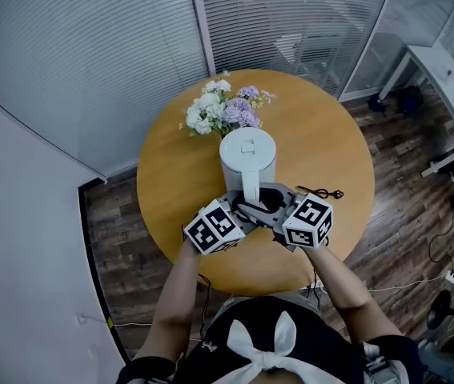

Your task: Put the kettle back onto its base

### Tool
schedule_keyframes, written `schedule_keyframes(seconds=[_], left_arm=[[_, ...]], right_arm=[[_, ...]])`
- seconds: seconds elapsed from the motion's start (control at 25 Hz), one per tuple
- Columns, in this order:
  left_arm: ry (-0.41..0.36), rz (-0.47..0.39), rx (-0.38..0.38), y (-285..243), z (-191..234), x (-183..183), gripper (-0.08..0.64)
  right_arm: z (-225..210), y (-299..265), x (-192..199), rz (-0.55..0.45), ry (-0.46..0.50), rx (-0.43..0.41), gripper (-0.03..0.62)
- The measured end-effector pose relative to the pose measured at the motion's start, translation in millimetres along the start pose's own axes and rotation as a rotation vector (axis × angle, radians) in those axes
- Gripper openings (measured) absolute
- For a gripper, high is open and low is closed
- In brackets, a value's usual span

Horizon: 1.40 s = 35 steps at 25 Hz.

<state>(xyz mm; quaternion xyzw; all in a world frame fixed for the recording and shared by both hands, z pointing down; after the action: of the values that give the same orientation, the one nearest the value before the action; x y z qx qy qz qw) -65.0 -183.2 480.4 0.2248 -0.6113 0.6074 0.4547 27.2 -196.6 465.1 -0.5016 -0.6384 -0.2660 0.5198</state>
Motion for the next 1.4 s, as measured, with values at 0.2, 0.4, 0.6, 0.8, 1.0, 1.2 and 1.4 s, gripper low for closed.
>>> schedule_keyframes(seconds=[0.2,0.4,0.6,0.8,1.0,1.2,1.4], left_arm=[[0.016,0.003,0.008,-5.4,4.1,6.9,0.183],[0.025,0.008,0.013,-8.6,7.5,13.3,0.183],[0.033,0.01,0.016,-12.0,9.6,19.0,0.183],[0.04,0.008,0.02,-17.1,11.3,25.7,0.183],[0.043,0.01,0.022,-19.2,11.7,28.4,0.183],[0.041,0.01,0.02,-21.1,9.2,31.5,0.179],[0.04,0.019,0.022,-23.8,7.7,34.9,0.176]], right_arm=[[-5.4,-3.1,7.3,0.014,-0.014,0.004,0.175],[-8.6,-6.5,12.9,0.025,-0.024,0.01,0.175],[-11.3,-8.6,18.9,0.032,-0.031,0.01,0.175],[-14.9,-9.8,26.1,0.039,-0.038,0.01,0.175],[-16.1,-10.2,29.3,0.045,-0.046,0.01,0.175],[-14.6,-8.7,33.2,0.046,-0.043,0.009,0.175],[-13.4,-8.1,37.0,0.055,-0.036,0.006,0.173]])
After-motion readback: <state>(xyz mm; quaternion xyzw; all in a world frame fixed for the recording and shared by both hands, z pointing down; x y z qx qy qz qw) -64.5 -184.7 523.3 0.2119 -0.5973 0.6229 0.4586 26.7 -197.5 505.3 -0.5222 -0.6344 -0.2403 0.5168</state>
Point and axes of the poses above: the fingertips, and each gripper's own axes: y backward along the fingers, z to its left, x out of its underside, the point moved 9 cm from there along y, backward along the fingers, and after that the axes turned 3 degrees about x, right-handed, at the moved point
